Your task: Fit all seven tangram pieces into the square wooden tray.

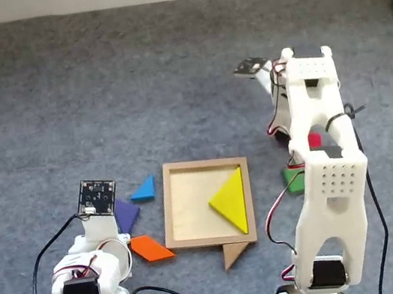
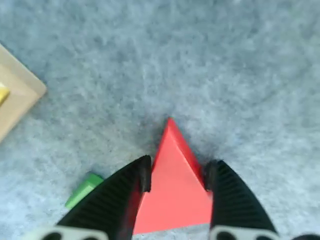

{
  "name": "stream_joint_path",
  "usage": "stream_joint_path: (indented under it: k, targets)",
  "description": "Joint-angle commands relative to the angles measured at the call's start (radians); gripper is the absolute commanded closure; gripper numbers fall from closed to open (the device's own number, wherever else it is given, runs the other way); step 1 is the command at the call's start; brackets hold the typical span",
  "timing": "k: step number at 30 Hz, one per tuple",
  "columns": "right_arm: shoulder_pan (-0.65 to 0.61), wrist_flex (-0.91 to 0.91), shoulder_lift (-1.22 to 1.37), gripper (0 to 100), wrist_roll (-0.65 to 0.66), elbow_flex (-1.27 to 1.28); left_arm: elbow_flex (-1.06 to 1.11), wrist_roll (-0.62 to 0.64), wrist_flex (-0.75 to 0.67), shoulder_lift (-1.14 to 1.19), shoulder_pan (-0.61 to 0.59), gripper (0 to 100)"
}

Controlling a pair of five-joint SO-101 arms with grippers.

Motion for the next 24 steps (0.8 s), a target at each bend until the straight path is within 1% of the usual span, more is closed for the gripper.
stream_joint_path:
  k: [1, 4, 7, 9, 14, 18, 22, 24]
  targets:
    - [-0.001, 0.016, -0.094, 84.0, -0.003, -0.004, 0.021, 0.005, 0.003, -0.024, 0.016, 100]
    - [0.002, 0.016, -0.168, 77.8, -0.018, 0.002, 0.021, 0.005, 0.003, -0.024, 0.016, 100]
    - [0.002, 0.016, -0.243, 71.1, -0.127, 0.007, 0.021, 0.005, 0.003, -0.024, 0.016, 100]
    - [0.002, 0.027, -0.282, 70.6, -0.181, 0.028, 0.021, 0.005, 0.003, -0.024, 0.016, 100]
    - [0.001, 0.024, -0.377, 70.6, -0.267, 0.148, 0.021, 0.005, 0.003, -0.024, 0.016, 100]
    - [0.002, -0.079, -0.521, 70.6, -0.339, 0.323, 0.021, 0.005, 0.003, -0.024, 0.016, 100]
    - [-0.005, -0.282, -0.710, 70.6, -0.416, 0.599, 0.021, 0.005, 0.003, -0.024, 0.016, 100]
    - [-0.007, -0.349, -0.788, 70.6, -0.465, 0.710, 0.021, 0.005, 0.003, -0.024, 0.016, 100]
